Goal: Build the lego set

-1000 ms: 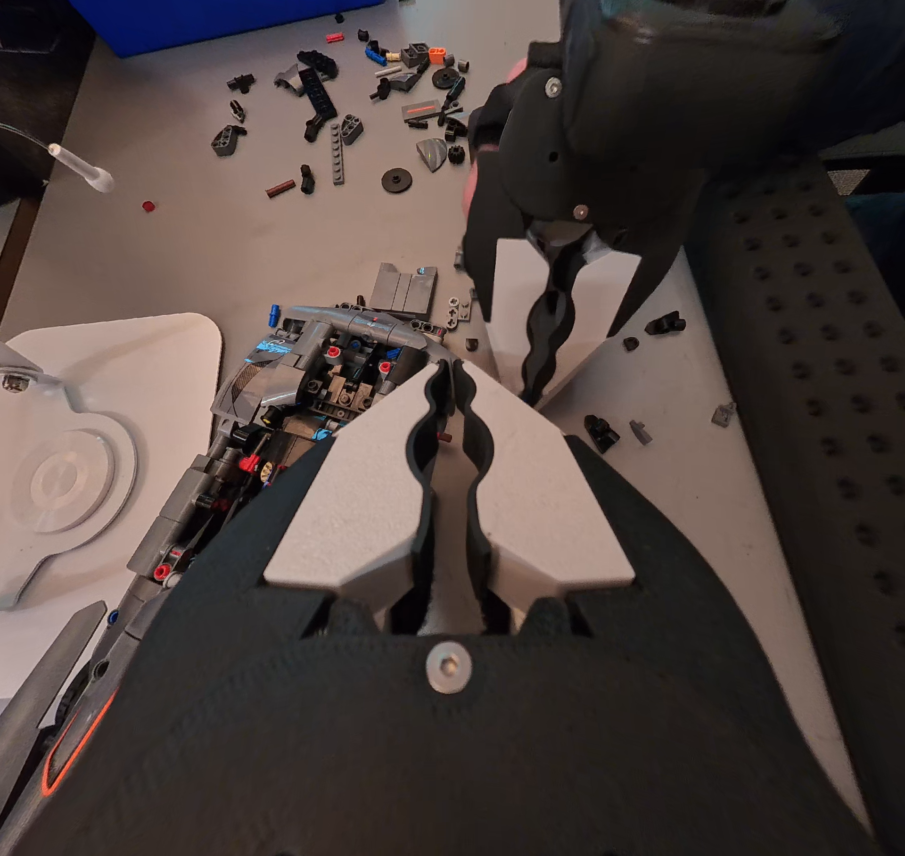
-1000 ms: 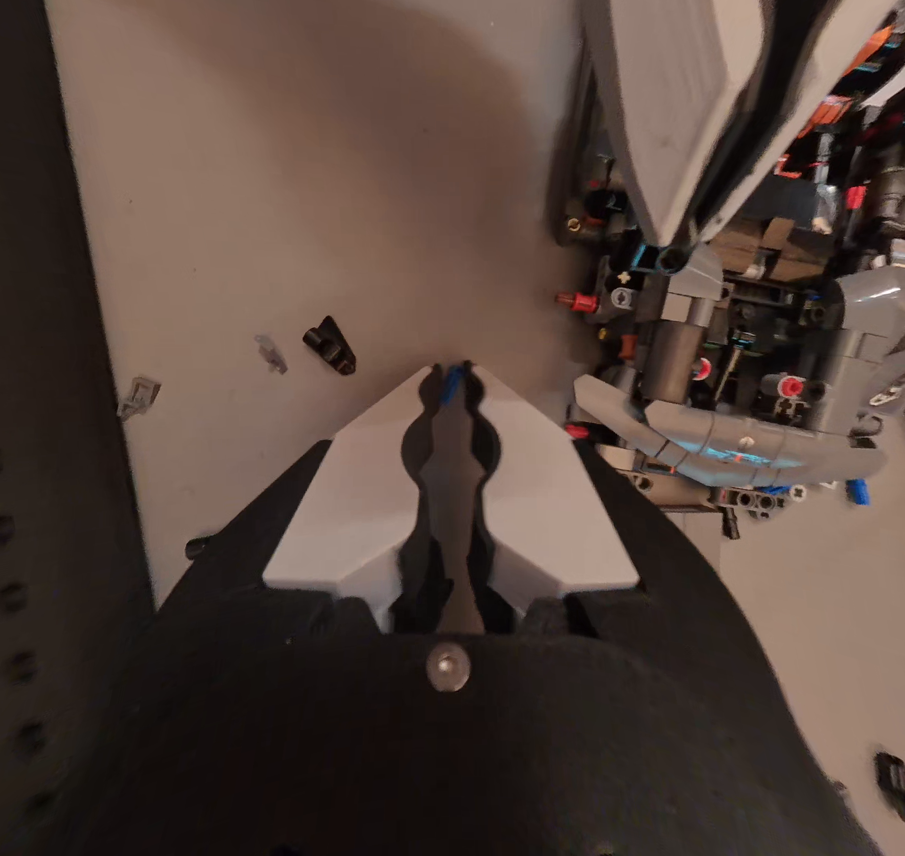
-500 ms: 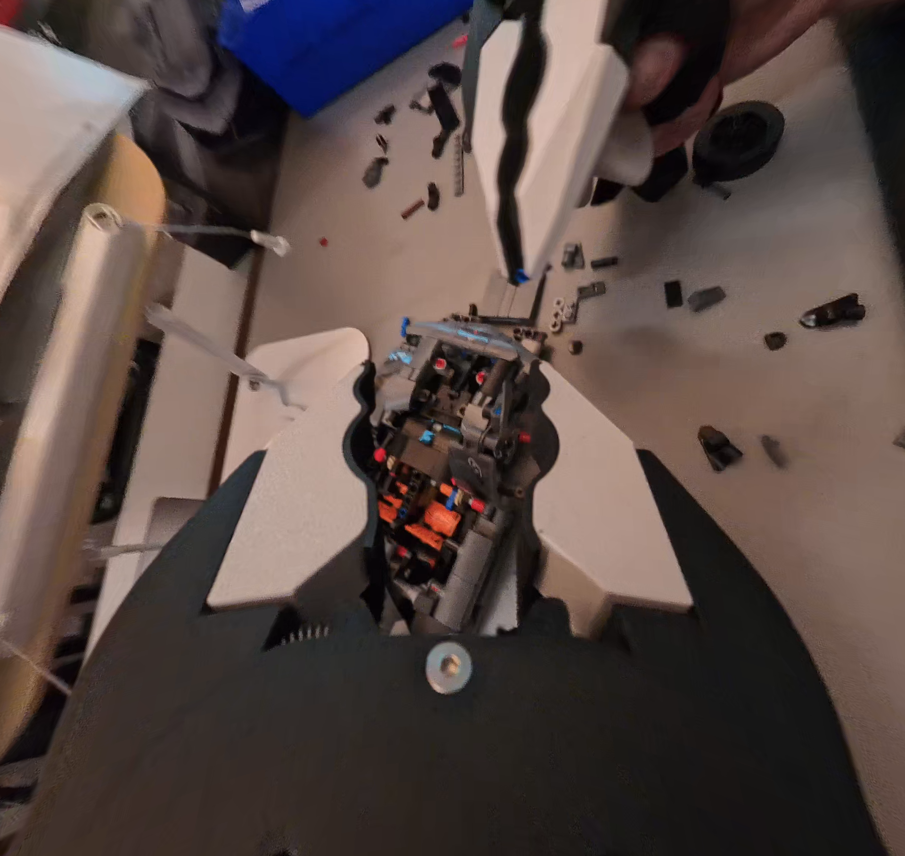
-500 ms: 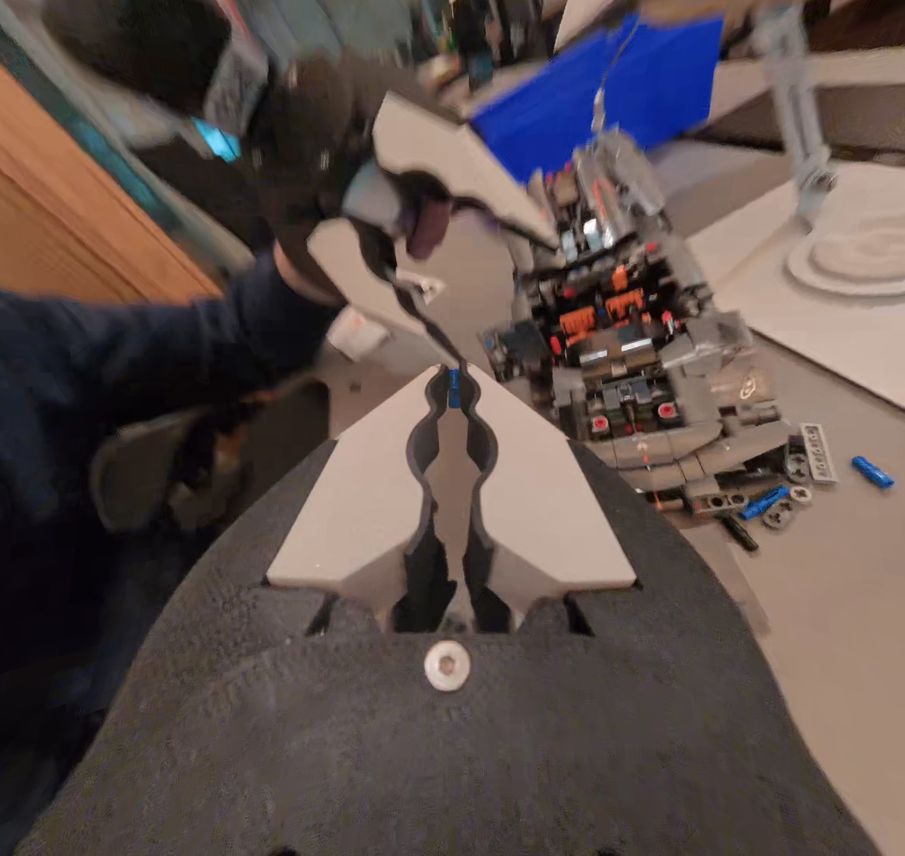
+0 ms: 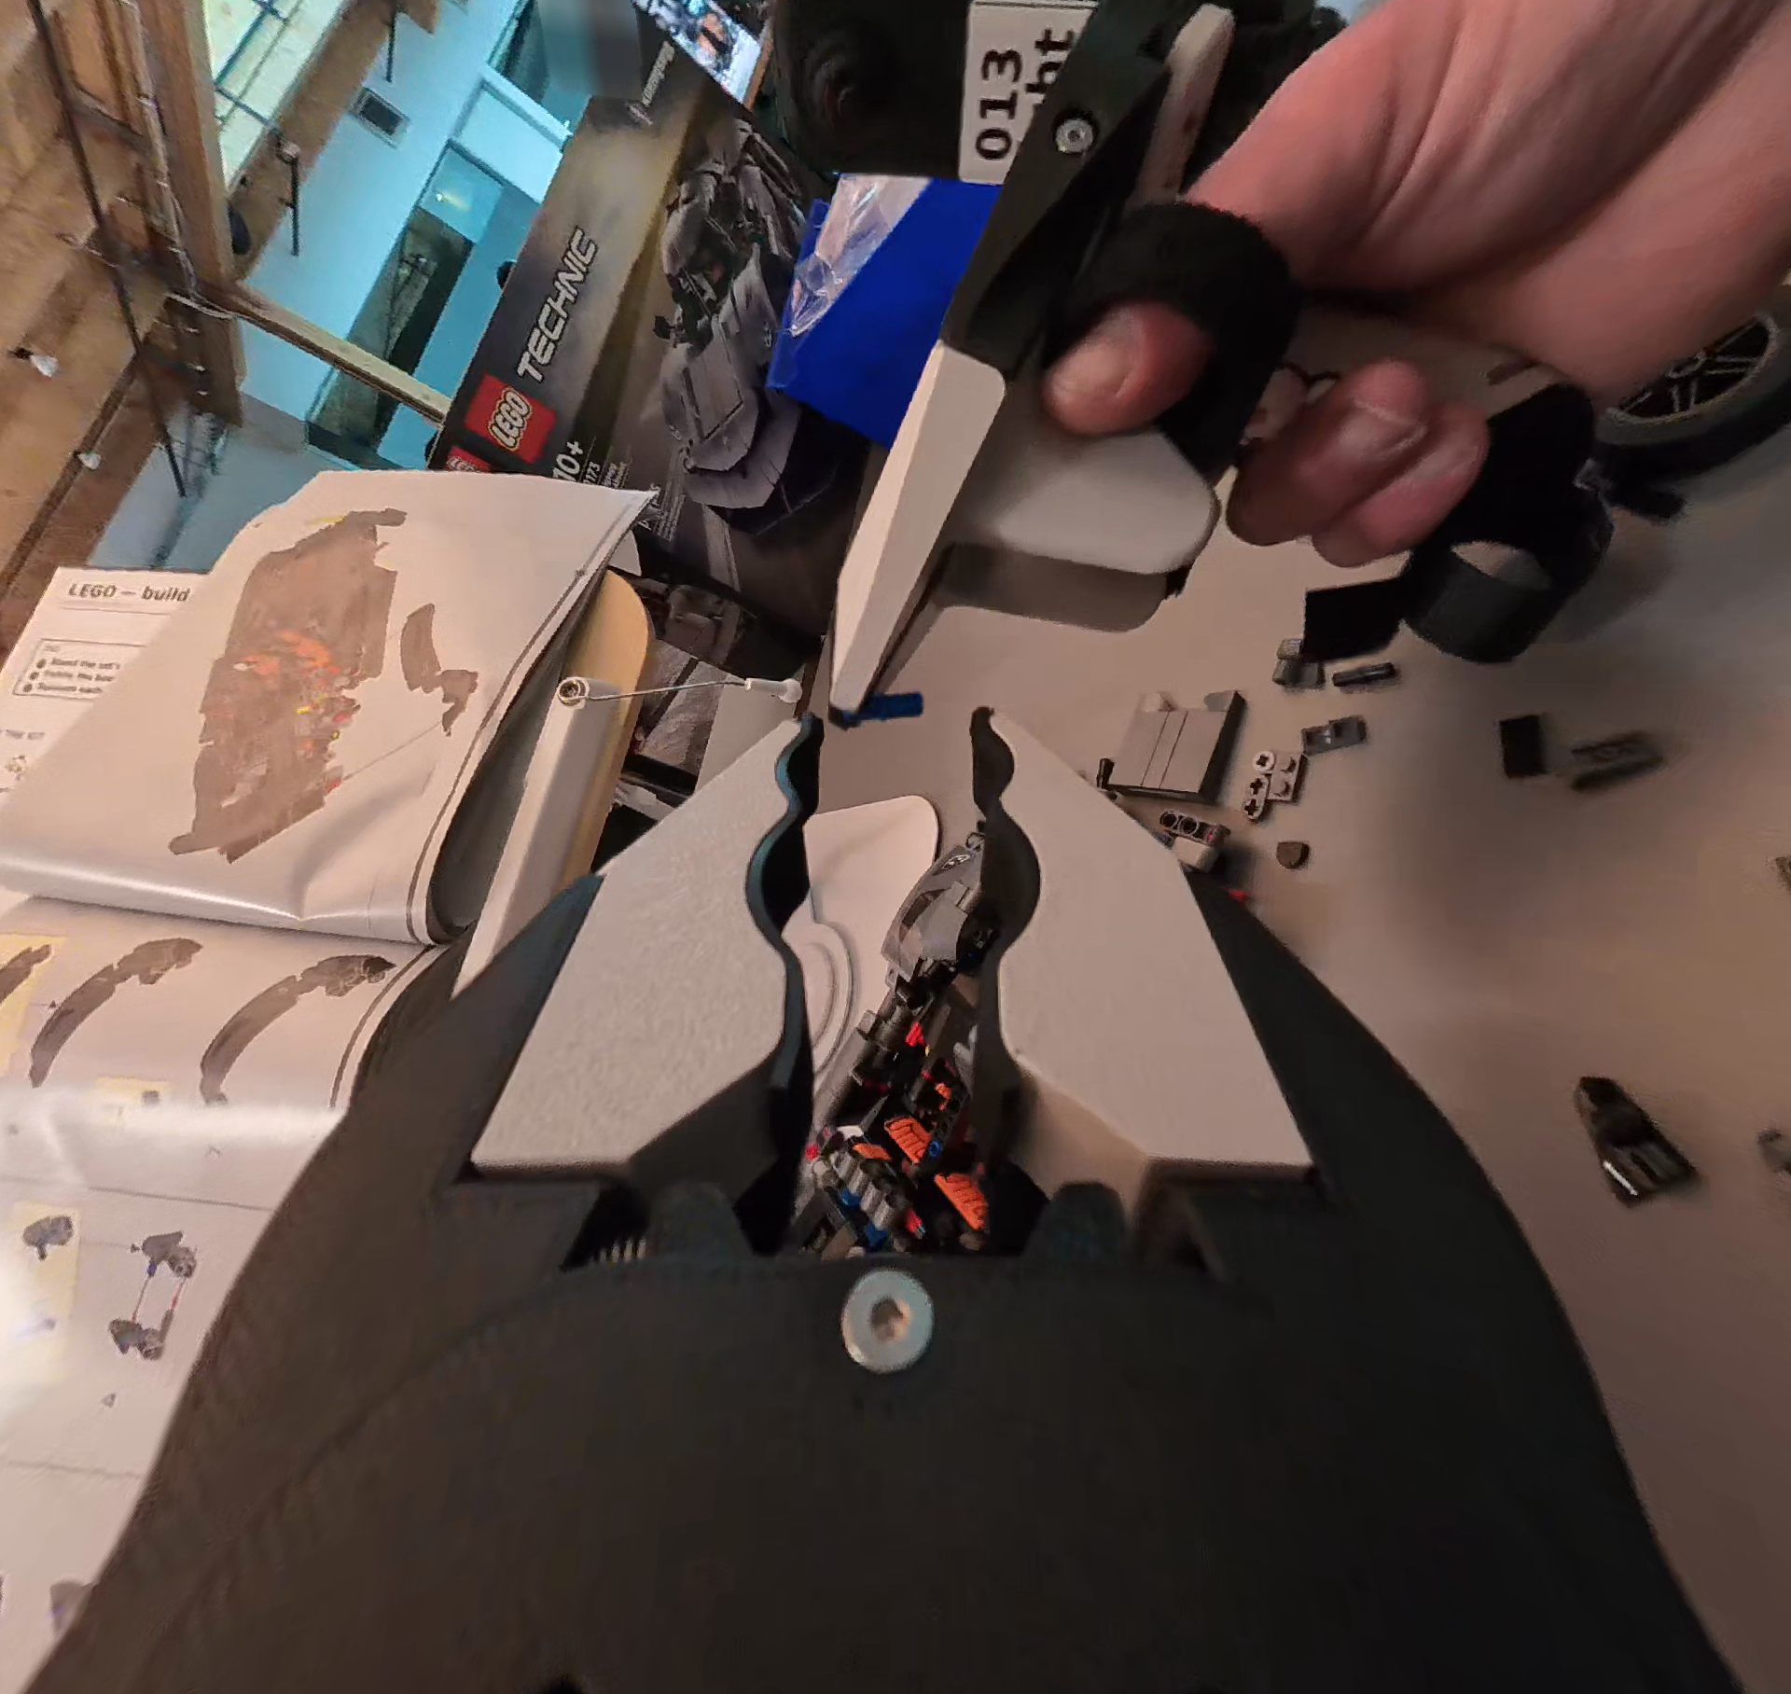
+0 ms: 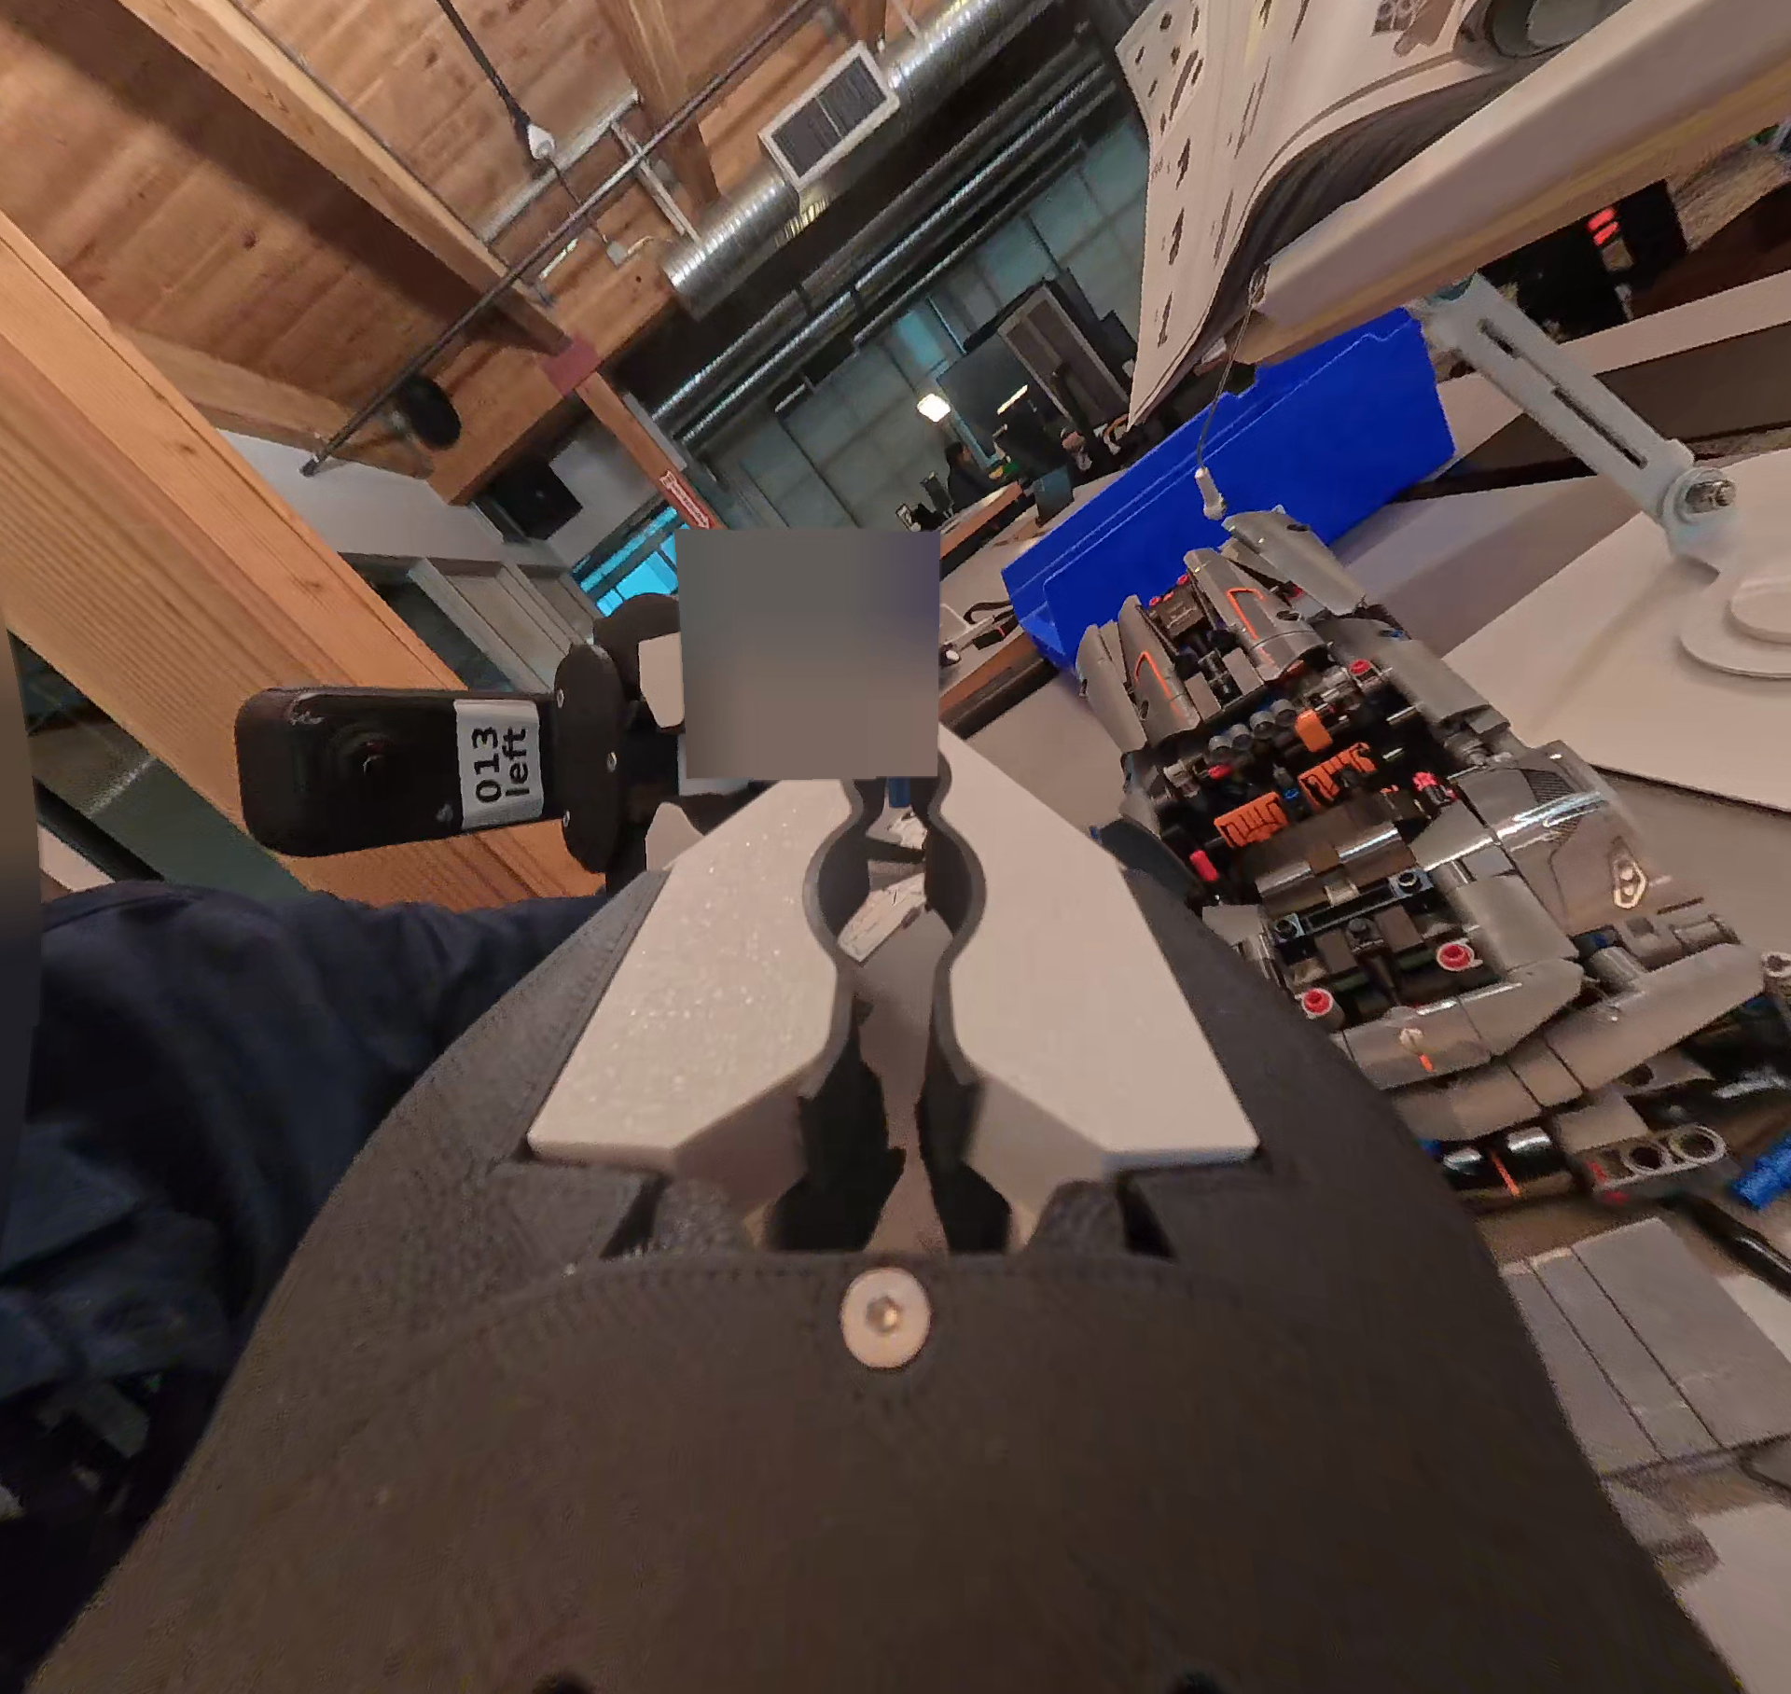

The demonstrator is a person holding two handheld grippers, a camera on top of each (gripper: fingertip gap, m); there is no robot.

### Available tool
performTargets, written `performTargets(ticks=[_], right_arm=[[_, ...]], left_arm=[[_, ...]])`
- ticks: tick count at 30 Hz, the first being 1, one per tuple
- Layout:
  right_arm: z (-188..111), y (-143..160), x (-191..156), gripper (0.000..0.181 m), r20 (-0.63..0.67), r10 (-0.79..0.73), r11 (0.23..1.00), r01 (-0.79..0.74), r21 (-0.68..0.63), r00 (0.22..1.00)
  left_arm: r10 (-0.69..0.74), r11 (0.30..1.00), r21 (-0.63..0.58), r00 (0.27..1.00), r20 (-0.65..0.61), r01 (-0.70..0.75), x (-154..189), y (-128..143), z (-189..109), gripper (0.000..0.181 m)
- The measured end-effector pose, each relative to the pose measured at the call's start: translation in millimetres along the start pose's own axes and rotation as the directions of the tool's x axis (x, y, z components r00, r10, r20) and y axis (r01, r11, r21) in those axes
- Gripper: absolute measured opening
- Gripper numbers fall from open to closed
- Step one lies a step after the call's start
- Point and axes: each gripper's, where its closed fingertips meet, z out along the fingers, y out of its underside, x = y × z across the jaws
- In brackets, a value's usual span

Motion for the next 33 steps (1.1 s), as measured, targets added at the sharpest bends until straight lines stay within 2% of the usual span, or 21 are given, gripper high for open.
performTargets(ticks=[5,7,13,21,23,30,33], right_arm=[[5.7,-0.9,-3.9,0.001,0.012,-0.002,0.999,0.002,0.035,1.000],[7.1,-1.8,-5.8,0.001,0.018,-0.005,0.999,0.005,0.047,1.000],[0.3,-11.4,-7.4,0.001,0.025,-0.024,0.995,0.022,0.096,0.999],[1.0,-3.2,-6.5,0.001,0.022,-0.041,0.998,0.040,0.038,0.999],[1.8,-0.6,-8.1,0.001,0.026,-0.054,0.998,0.054,0.017,0.998],[5.0,5.0,-9.0,0.000,0.001,-0.116,0.993,0.116,-0.036,0.993],[1.9,4.8,-6.5,0.000,-0.015,-0.124,0.991,0.123,-0.050,0.992]], left_arm=[[-0.029,0.999,-0.009,0.995,0.099,0.030,-10.9,0.8,0.2,0.021],[-0.055,0.998,-0.003,0.994,0.099,0.055,-12.7,0.1,-1.1,0.022],[-0.022,1.000,0.008,0.994,0.111,0.021,-14.9,-0.2,-4.6,0.001],[-0.005,1.000,0.011,0.997,0.083,0.005,-21.5,2.0,-8.1,0.000],[0.033,0.999,0.006,0.997,0.063,-0.034,-20.9,2.3,-10.1,0.000],[0.035,0.999,0.000,0.999,-0.002,-0.035,-12.3,4.9,-8.8,0.000],[0.040,0.999,0.001,0.999,0.027,-0.040,-19.1,7.2,-9.4,0.018]])
